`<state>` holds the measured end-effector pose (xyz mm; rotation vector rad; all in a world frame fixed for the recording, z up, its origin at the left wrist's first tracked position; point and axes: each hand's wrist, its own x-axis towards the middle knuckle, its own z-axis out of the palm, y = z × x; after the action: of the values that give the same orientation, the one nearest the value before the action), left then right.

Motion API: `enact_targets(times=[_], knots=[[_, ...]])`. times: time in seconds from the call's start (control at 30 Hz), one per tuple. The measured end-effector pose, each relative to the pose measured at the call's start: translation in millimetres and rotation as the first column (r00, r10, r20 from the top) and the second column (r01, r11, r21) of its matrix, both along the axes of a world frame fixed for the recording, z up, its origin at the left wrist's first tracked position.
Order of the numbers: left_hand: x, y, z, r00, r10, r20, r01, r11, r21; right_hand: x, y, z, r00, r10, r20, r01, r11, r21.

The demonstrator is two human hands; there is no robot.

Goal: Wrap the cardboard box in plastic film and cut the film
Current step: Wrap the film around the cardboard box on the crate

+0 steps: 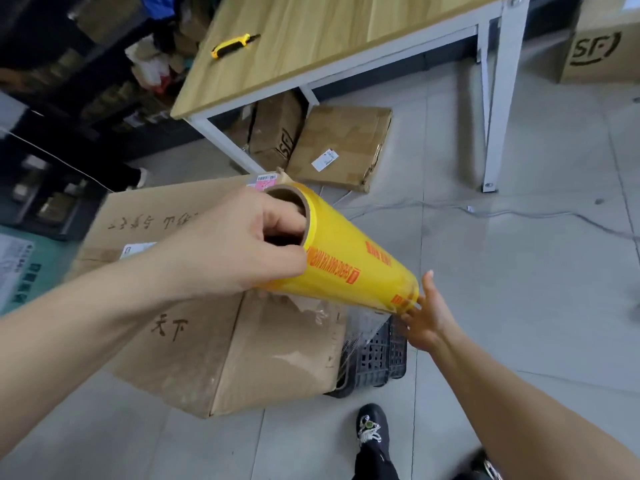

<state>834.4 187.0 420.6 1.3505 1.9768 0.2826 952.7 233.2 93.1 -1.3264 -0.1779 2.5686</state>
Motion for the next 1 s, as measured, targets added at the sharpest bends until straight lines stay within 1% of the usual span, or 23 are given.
enact_targets(times=[0.07,0.13,0.23,0.27,0.37,0.43,0.5,0.63,0.73,0.87,1.0], knots=[[1,6,1,0.995,-0.069,-0.065,0.073,0.996,0.053,1,6,2,0.999,0.028,0.015,-0.028,1.0,0.009],[1,13,0,0.989,-0.065,-0.134,0.083,0.988,0.131,0,11,2,0.999,0.023,0.032,-0.023,1.0,0.019],[2,25,-8,0.971,0.135,-0.199,-0.087,0.969,0.229,-2,18,1,0.997,0.035,0.076,-0.038,0.999,0.034],[2,29,-11,0.958,0.176,-0.226,-0.113,0.958,0.264,-1,22,-1,0.996,0.044,0.081,-0.048,0.998,0.047],[-2,37,-17,0.941,0.167,-0.295,-0.059,0.938,0.342,-3,32,1,0.995,0.07,0.075,-0.073,0.997,0.036],[-6,39,-18,0.936,0.118,-0.332,0.002,0.941,0.339,-6,38,3,0.995,0.074,0.07,-0.074,0.997,-0.005],[-11,41,-18,0.929,0.085,-0.36,0.048,0.937,0.345,-11,46,4,0.993,0.085,0.077,-0.084,0.996,-0.009],[-20,50,-14,0.929,0.047,-0.367,0.1,0.924,0.369,-26,61,9,0.984,0.145,0.103,-0.146,0.989,0.006],[-29,60,-9,0.948,0.033,-0.317,0.088,0.928,0.361,-36,75,14,0.986,0.136,0.095,-0.133,0.99,-0.034],[-40,74,-8,0.969,0.039,-0.245,0.059,0.923,0.38,-50,92,23,0.988,0.144,0.06,-0.142,0.989,-0.038],[-46,86,-10,0.962,-0.002,-0.273,0.109,0.92,0.377,-63,109,25,0.992,0.104,0.069,-0.102,0.994,-0.042]])
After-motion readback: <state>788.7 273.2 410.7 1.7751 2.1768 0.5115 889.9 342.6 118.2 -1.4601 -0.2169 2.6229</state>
